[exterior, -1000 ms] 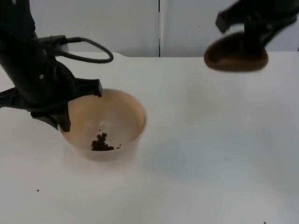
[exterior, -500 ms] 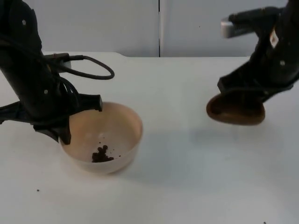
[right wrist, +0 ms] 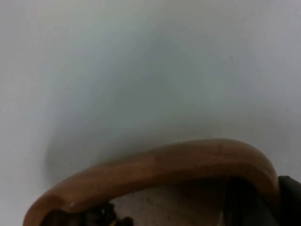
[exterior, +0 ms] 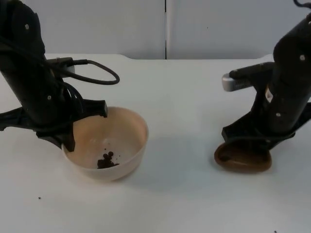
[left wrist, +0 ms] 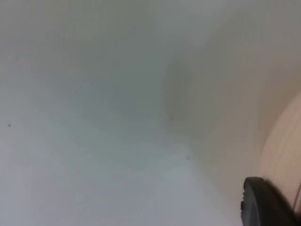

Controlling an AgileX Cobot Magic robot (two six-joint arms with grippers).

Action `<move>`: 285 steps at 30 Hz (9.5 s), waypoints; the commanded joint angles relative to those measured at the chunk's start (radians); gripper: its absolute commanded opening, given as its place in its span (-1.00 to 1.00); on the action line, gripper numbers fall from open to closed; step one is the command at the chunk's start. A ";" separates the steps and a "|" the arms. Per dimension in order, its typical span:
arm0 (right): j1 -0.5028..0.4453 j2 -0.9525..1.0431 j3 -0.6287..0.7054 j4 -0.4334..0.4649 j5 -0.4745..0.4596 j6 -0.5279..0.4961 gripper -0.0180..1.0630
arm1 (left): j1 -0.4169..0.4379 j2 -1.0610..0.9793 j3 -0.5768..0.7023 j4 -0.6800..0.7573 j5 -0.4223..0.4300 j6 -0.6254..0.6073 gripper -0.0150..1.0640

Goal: Pick up the bowl with the left hand and pour the coffee beans from the cup into the bowl with the right hand.

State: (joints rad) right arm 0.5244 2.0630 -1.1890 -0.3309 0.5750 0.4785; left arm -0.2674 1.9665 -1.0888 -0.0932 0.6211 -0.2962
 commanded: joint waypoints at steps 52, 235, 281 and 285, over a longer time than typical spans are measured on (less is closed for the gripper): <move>-0.004 -0.423 0.010 0.035 0.139 -0.048 0.38 | 0.001 -0.296 -0.003 -0.001 0.009 0.060 0.57; -0.004 -2.063 0.676 0.389 0.503 -0.510 0.98 | 0.001 -1.967 0.596 0.025 0.454 0.335 0.97; -0.457 -2.063 0.676 0.394 0.503 -0.510 0.98 | -0.001 -1.967 0.596 0.025 0.454 0.335 0.97; -0.457 -2.063 0.676 0.394 0.503 -0.510 0.98 | 0.006 -1.967 0.596 0.025 0.454 0.335 0.97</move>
State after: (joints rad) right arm 0.0740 0.0035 -0.5174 0.0595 1.0856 -0.0304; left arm -0.2623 0.0044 -0.4974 -0.0674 1.0715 0.0453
